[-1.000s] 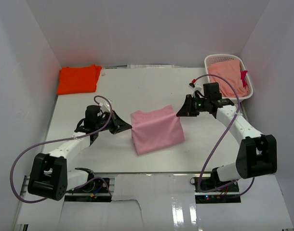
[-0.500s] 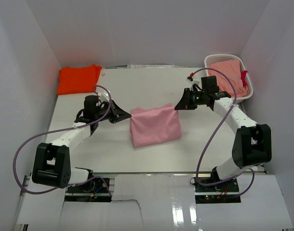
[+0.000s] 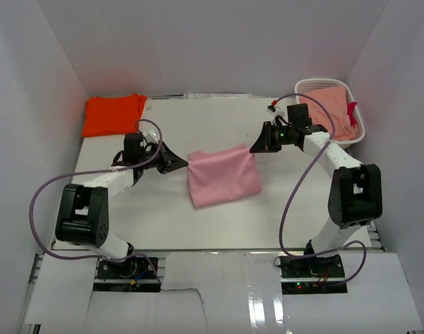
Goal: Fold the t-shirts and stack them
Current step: Smooth out wrinkles on the folded tshirt
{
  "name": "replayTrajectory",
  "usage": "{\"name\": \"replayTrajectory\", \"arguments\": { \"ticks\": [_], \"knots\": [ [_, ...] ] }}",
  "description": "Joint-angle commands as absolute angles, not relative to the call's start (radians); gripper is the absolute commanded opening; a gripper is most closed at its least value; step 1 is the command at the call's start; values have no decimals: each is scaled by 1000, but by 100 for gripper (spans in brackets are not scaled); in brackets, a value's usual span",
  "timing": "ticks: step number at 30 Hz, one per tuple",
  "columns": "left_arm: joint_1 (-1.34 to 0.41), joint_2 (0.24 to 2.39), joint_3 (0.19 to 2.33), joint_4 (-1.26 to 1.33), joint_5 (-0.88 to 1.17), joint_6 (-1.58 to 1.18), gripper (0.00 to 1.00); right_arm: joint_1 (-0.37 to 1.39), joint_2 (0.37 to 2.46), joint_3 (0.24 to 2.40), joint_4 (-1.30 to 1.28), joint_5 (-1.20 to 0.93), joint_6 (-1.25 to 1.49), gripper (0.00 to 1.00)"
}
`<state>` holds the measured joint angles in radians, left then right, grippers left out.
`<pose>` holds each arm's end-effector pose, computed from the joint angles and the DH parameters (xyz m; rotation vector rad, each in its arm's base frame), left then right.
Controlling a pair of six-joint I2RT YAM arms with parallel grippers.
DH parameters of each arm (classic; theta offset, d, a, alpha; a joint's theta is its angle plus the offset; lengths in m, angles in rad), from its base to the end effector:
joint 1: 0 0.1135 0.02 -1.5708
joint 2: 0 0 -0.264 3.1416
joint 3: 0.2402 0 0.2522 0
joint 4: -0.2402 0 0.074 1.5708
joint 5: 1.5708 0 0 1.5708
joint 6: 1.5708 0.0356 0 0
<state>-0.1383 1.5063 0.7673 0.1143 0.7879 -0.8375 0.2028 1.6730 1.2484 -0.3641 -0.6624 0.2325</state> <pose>0.2985 -0.0670 0.1983 -0.3257 2.3120 -1.3865 0.3549 0.0953 0.2575 -0.2964 2.3405 0.9922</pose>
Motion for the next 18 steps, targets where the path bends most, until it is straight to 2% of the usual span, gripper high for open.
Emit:
{"name": "replayTrajectory", "arguments": {
  "ticks": [1, 18],
  "knots": [
    [-124, 1555, 831, 146, 808, -805, 0, 198, 1725, 1310, -315, -686, 238, 8],
    [-117, 1836, 936, 245, 792, -799, 0, 192, 2041, 1519, -250, -729, 241, 8]
  ]
}}
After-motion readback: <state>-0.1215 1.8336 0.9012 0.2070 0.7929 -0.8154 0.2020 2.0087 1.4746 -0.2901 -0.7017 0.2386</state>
